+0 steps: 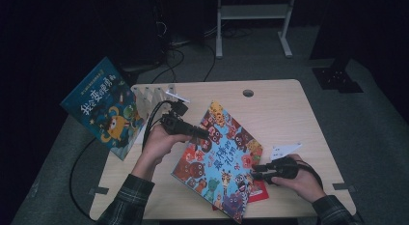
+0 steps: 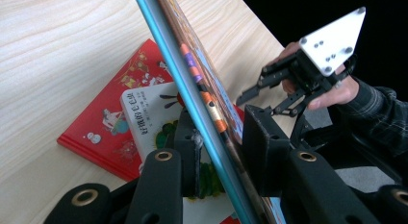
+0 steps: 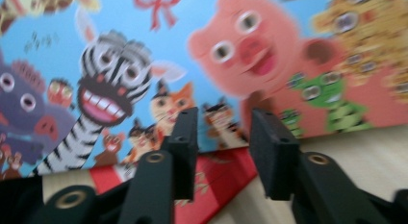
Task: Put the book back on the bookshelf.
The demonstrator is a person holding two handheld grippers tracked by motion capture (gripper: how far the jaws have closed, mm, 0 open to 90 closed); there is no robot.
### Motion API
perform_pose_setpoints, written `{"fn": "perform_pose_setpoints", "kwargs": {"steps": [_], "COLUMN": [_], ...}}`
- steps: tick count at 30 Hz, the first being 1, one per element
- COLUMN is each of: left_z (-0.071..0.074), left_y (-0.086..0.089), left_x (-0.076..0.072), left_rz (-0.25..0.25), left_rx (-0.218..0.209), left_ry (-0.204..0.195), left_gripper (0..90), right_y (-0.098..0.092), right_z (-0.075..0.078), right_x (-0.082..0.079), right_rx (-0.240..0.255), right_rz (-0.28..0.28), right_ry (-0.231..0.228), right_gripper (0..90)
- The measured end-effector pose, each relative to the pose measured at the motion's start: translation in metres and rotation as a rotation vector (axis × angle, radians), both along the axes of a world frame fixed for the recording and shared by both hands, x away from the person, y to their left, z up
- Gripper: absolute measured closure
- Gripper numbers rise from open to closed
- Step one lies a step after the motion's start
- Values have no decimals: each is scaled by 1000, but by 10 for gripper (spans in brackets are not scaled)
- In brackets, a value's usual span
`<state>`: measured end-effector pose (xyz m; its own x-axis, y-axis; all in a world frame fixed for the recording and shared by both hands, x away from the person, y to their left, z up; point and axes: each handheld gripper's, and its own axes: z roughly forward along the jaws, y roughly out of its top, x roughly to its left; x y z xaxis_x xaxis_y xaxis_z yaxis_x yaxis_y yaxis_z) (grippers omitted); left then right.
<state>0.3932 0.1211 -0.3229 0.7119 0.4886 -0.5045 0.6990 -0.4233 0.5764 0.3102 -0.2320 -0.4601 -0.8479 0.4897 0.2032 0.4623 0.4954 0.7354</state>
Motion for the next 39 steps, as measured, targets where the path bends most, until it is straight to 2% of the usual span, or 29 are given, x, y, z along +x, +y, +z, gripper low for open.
{"fn": "perform_pose_setpoints", "kwargs": {"steps": [1,2,3,5,6,7,8,9,10,12,13,14,15,16,19,25,28,39], "left_z": [0,4,6,8,12,12,16,16,20,24,24,27,27,29,32,37,41,60], "left_y": [0,-3,-4,-5,-8,-8,-10,-10,-12,-15,-15,-18,-18,-22,-26,-33,-38,-51], "left_x": [0,1,1,1,1,1,1,1,2,2,2,2,2,2,2,1,0,-10], "left_rz": [0,-9,-10,-13,-17,-17,-21,-21,-29,-37,-37,-47,-47,-50,-63,-86,-110,-186], "left_rx": [0,10,15,20,32,32,39,39,45,53,53,66,66,74,77,74,67,52], "left_ry": [0,-4,-4,-8,-14,-14,-16,-16,-22,-25,-25,-30,-30,-29,-35,-36,-32,-35], "left_gripper": [688,690,692,696,697,699,701,704,708,713,714,715,715,716,721,739,751,802], "right_y": [0,-9,-16,-30,-37,-37,-50,-50,-60,-64,-64,-67,-67,-68,-69,-70,-71,-71], "right_z": [0,3,4,6,6,6,2,2,-5,-11,-11,-16,-16,-20,-24,-25,-25,-26], "right_x": [0,6,10,21,27,27,40,40,52,61,61,69,69,74,80,84,85,85], "right_rx": [0,53,69,53,47,47,15,15,-7,-74,-74,-103,-103,-132,-144,-147,-141,-142], "right_rz": [0,-53,-100,-213,-279,-279,-389,-389,-464,-491,-491,-528,-528,-548,-576,-590,-603,-606], "right_ry": [0,-14,-34,-91,-101,-101,-135,-135,-129,-133,-133,-134,-134,-151,-156,-155,-130,-130], "right_gripper": [589,518,496,443,435,435,409,409,404,387,387,384,384,369,364,327,269,265]}}
